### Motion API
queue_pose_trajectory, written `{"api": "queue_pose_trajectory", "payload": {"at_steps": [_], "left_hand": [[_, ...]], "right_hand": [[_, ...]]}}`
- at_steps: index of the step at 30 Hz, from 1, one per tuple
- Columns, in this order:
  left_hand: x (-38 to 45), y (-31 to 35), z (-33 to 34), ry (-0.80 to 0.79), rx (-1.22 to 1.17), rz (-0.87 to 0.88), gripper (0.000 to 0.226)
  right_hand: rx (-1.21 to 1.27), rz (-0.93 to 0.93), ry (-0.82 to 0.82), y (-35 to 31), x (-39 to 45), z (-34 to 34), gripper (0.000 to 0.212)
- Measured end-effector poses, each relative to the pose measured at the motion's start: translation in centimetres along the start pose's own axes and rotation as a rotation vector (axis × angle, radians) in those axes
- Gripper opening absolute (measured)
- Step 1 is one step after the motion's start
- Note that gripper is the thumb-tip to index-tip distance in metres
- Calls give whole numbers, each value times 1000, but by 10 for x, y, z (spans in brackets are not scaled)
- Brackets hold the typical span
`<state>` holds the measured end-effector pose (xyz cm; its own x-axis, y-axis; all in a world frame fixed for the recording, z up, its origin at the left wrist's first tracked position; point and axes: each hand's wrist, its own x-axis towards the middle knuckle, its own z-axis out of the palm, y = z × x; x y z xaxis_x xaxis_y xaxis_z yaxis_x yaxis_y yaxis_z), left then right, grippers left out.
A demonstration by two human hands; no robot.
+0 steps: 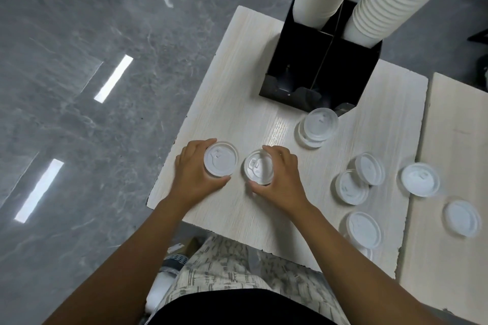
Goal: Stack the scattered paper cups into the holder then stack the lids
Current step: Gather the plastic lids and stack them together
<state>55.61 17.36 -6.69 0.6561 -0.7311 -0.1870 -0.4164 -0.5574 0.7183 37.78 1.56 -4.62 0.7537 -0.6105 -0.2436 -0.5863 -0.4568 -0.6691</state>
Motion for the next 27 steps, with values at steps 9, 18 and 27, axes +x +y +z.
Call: {"api": "queue_pose_trajectory", "payload": {"at_steps": [9, 18, 27], "left_hand": [[-7, 43, 49, -240, -54, 170, 99], [-12, 56, 55, -344, -169, 261, 91], [-11, 54, 34, -344, -150, 249, 78]], "right_hand": [[193, 65, 117, 20, -38, -34, 89], [115, 56, 109, 35, -52, -31, 92], [-9, -14, 87, 30, -36, -16, 90]]}}
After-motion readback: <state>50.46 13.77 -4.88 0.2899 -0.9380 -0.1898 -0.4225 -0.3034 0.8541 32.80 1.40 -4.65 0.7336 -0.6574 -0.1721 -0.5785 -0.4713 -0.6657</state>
